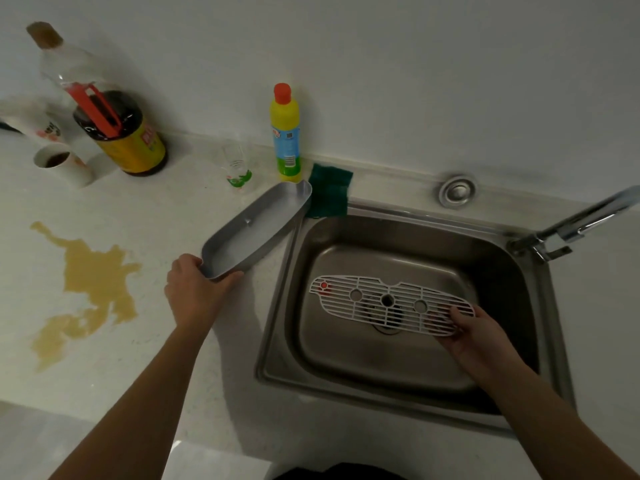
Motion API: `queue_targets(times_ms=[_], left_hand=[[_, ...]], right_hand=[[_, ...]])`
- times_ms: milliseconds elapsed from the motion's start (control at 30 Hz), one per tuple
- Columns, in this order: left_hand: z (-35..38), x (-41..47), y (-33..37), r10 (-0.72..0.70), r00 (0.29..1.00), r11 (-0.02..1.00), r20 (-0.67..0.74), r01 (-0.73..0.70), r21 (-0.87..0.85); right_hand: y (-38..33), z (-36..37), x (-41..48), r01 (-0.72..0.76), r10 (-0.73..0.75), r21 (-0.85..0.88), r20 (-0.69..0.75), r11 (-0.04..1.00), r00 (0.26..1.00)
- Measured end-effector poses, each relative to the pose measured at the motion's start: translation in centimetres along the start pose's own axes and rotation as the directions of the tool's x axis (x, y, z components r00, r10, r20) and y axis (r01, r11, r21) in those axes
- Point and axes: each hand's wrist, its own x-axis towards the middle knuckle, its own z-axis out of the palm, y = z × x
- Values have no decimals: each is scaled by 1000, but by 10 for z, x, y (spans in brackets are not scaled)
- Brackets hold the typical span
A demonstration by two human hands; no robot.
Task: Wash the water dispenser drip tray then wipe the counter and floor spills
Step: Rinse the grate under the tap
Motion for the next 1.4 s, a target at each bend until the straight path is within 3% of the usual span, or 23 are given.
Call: queue_targets(times_ms=[133,200,267,333,433,567,633,767,933,1033,1133,1300,1400], left_hand=[[-7,-20,21,32,998,999,-57,-34,-31],[-7,-40,38,142,987,980,-71,-151,-130],[1,-69,63,212,977,938,10,-201,-282],[7,-94,85,179,972,898,152,-98,-429],[29,-129,118,75,920,818,384,164,-551],[60,-153,155,13,668,522,744,630,-575],[71,-161,171,24,612,460,791,695,-552],[87,-173,193,37,636,481,771,665,-572],[97,-185,216,29,659,482,752,650,-588],[105,-189,226,12,681,474,732,641,-604],[111,-191,234,-3,692,462,722,641,-612],[121,-187,250,-14,716,438,698,632,-639],[128,-180,261,-17,722,448,692,624,-640]], right_hand=[[2,-5,-3,-3,3,-7,-16,1000,1000],[2,-9,-3,-7,7,6,-31,1000,999],[-2,-17,-6,-4,5,27,-35,1000,999],[-2,-20,-6,-6,8,44,-46,999,999],[-10,-33,-9,14,-10,73,-56,997,998],[-24,-56,-11,37,-32,72,-66,997,997],[-33,-68,-10,51,-47,39,-78,998,996],[-53,-96,-3,19,-42,-179,-121,984,992],[-89,-128,17,34,-174,-591,-181,806,968],[-117,-142,40,130,-315,-748,-110,651,943],[-145,-149,67,200,-388,-808,-39,555,921],[-181,-152,126,188,-444,-920,17,344,896],[-184,-152,141,224,-554,-939,45,260,832]])
